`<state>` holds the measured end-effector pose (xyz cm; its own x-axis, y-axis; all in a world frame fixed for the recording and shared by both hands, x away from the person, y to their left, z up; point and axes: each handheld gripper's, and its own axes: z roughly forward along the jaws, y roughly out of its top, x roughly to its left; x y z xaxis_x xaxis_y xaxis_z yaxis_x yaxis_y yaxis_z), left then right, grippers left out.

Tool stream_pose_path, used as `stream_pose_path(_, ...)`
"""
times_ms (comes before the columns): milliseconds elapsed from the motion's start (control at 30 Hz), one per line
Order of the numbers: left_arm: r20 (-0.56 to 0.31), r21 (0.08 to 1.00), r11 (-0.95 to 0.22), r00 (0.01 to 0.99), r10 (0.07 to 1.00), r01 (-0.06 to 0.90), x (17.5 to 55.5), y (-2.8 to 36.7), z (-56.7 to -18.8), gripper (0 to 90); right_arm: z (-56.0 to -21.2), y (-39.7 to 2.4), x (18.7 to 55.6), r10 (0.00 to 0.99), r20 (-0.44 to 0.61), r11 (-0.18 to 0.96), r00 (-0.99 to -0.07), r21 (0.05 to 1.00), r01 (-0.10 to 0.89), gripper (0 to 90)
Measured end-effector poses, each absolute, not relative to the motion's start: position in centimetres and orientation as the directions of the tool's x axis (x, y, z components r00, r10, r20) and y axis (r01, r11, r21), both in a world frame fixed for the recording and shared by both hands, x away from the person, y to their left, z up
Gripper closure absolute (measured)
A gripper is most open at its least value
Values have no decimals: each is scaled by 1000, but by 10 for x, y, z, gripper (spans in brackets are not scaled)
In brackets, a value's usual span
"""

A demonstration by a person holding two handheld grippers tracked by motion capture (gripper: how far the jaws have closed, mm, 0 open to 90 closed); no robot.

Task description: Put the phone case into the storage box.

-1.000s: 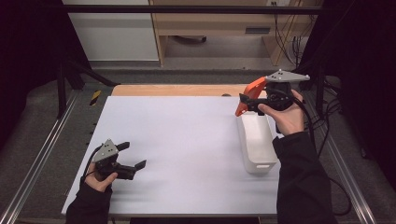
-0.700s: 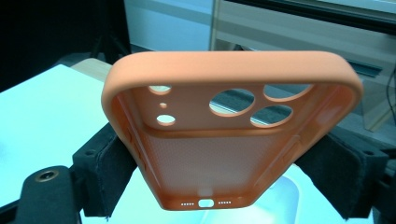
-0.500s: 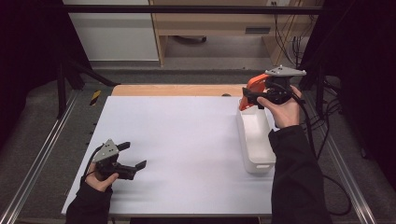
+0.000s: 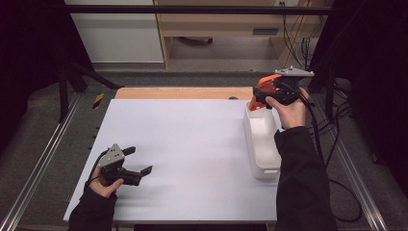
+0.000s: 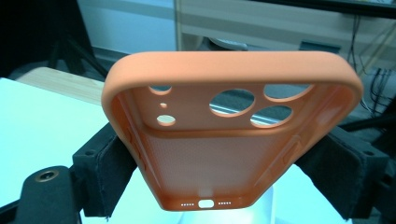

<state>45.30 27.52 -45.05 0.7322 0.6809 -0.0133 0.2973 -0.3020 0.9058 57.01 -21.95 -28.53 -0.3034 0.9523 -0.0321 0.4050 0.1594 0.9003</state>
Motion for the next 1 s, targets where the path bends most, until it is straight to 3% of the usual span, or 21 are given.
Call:
stream_pose_path(667, -5, 898, -321, 735, 678, 302, 455, 273, -454, 0, -303, -218, 599, 981, -5, 98, -195, 878, 470, 155)
stream_pose_path(1000, -2, 896, -327, 740, 672, 299, 455, 272, -455, 0, -309, -223, 602, 982, 2, 90, -187, 870, 485, 155)
